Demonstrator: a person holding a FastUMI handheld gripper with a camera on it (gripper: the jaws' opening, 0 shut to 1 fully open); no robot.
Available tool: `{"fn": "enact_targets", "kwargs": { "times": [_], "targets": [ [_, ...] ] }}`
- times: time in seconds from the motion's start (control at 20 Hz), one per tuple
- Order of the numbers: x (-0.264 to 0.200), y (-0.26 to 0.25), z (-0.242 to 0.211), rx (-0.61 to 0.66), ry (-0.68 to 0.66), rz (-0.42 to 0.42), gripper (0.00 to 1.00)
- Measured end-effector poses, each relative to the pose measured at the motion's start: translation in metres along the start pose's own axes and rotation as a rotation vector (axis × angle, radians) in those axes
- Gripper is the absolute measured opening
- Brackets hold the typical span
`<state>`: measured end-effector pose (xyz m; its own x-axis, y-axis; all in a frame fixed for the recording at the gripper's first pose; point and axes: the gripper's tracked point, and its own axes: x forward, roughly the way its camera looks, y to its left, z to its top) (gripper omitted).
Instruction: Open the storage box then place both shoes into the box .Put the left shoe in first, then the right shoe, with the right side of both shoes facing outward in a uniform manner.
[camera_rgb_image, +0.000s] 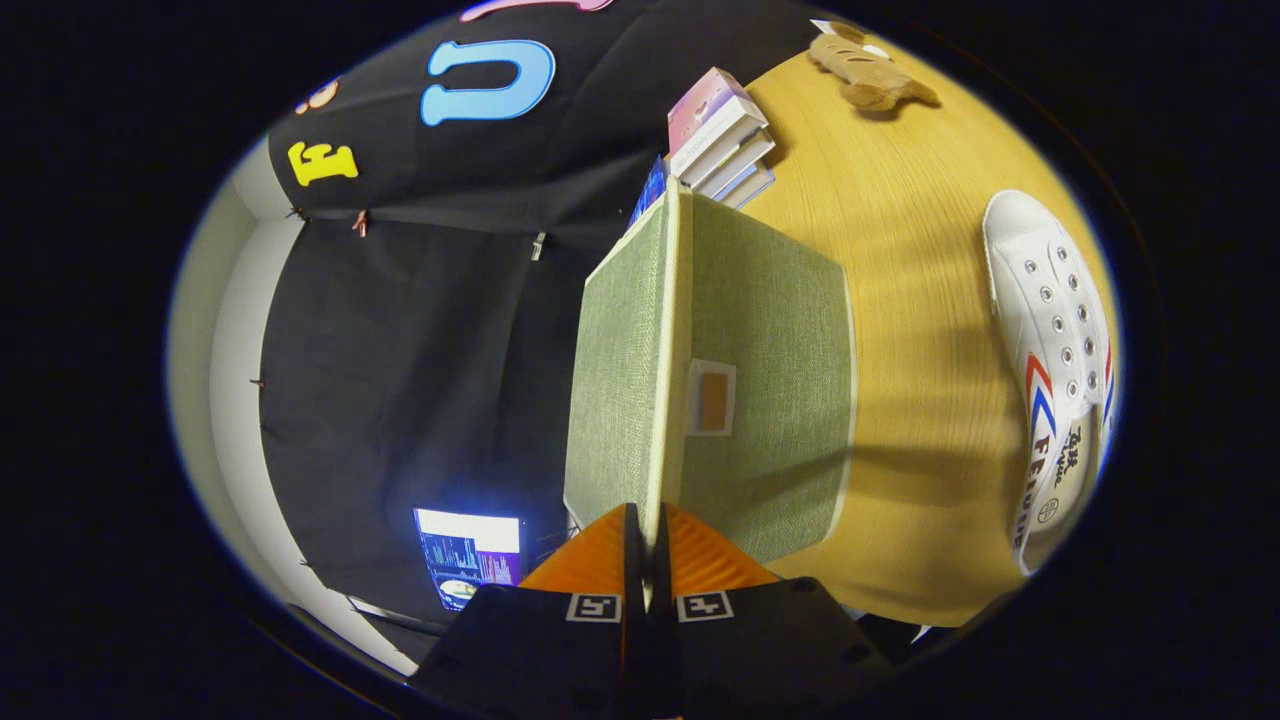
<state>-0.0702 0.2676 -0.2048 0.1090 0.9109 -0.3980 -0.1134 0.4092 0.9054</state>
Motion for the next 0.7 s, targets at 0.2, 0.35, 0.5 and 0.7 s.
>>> {"fn": "enact_targets", "kwargs": {
  "times": [0.2, 0.35, 0.5, 0.7],
  "targets": [
    [-0.002, 0.020, 0.004, -0.007, -0.008, -0.026, 0.05],
    [-0.006, 0.044, 0.003, -0.016, -0.025, -0.029, 0.05],
    [-0.005, 0.067, 0.001, -0.042, -0.035, -0.051, 0.05],
    [0.006, 0.114, 0.005, -0.111, -0.062, -0.067, 0.05]
  ]
}}
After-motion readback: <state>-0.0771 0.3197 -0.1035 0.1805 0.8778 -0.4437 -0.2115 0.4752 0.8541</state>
